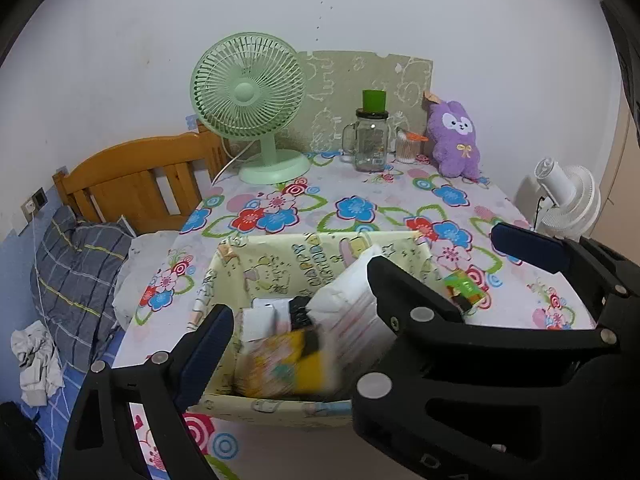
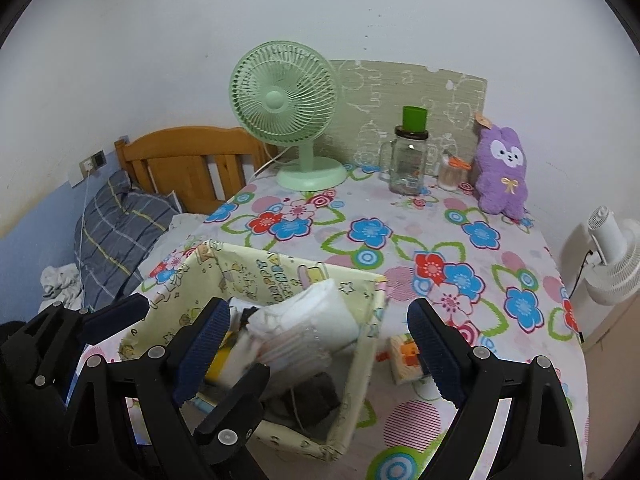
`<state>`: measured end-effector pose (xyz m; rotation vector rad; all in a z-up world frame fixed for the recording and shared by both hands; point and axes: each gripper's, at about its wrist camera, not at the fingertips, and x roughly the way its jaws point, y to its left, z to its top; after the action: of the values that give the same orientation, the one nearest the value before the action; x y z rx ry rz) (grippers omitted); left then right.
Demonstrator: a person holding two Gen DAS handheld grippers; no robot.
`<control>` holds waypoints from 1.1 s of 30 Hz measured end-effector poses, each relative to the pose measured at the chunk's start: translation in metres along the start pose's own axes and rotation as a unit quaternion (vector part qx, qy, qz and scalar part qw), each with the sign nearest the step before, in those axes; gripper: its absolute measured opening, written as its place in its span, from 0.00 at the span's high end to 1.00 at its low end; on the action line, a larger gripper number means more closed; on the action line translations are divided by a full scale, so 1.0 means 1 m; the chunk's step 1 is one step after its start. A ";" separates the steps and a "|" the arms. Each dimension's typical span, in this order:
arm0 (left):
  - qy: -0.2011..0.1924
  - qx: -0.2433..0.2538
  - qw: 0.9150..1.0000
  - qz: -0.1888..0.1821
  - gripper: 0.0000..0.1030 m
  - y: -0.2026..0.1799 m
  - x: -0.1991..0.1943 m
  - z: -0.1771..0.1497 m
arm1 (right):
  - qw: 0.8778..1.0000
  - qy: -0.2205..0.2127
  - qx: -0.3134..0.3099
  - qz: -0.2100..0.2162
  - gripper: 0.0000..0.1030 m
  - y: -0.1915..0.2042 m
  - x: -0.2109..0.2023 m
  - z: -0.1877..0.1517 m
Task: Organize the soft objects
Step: 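Withdraw both tools from the box toward the tissue pack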
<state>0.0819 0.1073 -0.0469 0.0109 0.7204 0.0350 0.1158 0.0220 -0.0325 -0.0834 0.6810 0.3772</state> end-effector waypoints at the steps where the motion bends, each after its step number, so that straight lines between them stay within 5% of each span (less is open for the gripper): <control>1: -0.002 0.000 1.000 -0.001 0.09 -0.002 -0.001 0.001 | 1.000 0.000 0.003 -0.001 0.10 -0.003 -0.002 0.000; 33: -0.029 0.008 0.999 -0.017 0.09 -0.083 -0.023 0.014 | 0.998 -0.029 0.037 -0.045 0.10 -0.079 -0.062 -0.009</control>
<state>0.0766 0.0238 -0.0228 0.0150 0.6618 -0.0041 0.0950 -0.0727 -0.0044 -0.0321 0.6313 0.2665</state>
